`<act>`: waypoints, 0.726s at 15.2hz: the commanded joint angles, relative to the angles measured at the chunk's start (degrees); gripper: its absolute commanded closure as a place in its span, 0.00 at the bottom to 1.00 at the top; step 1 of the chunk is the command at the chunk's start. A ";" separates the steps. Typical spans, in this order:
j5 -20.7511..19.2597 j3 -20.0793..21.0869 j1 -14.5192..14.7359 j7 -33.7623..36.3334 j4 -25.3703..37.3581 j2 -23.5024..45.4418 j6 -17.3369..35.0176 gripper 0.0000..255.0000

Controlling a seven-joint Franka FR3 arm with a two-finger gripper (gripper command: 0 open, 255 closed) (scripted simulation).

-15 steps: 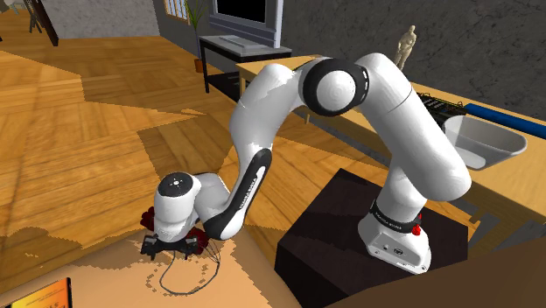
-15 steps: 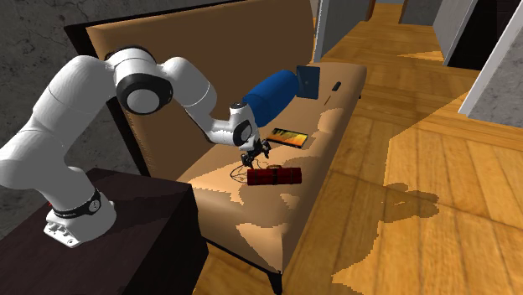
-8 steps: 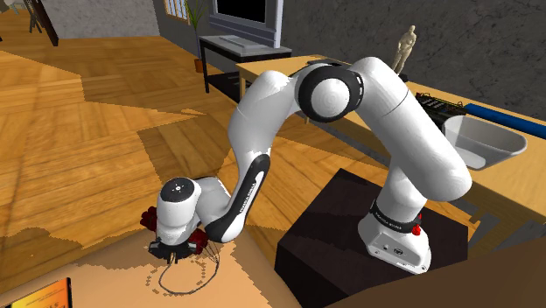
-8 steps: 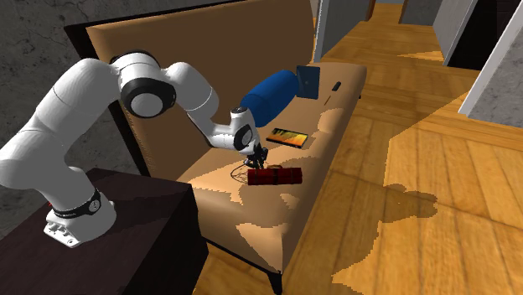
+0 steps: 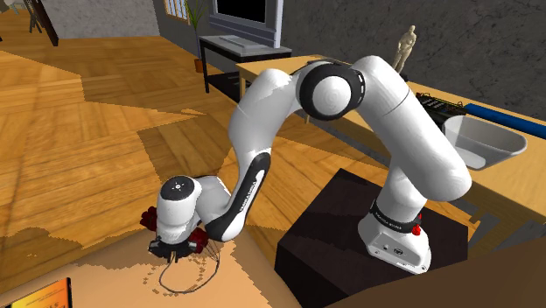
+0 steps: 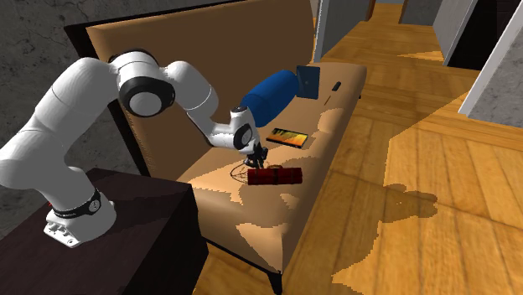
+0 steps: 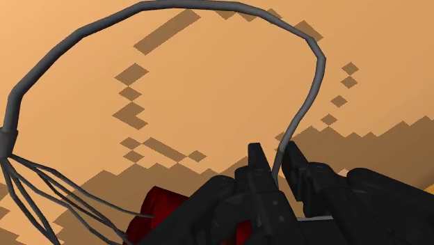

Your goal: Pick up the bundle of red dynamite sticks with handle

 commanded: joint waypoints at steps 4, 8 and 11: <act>1.28 1.87 -1.47 -1.25 -1.89 -3.31 -1.74 1.00; 2.53 3.49 -2.71 -2.41 -3.16 -5.88 -3.29 1.00; 3.57 4.73 -3.65 -3.32 -3.99 -7.76 -4.51 1.00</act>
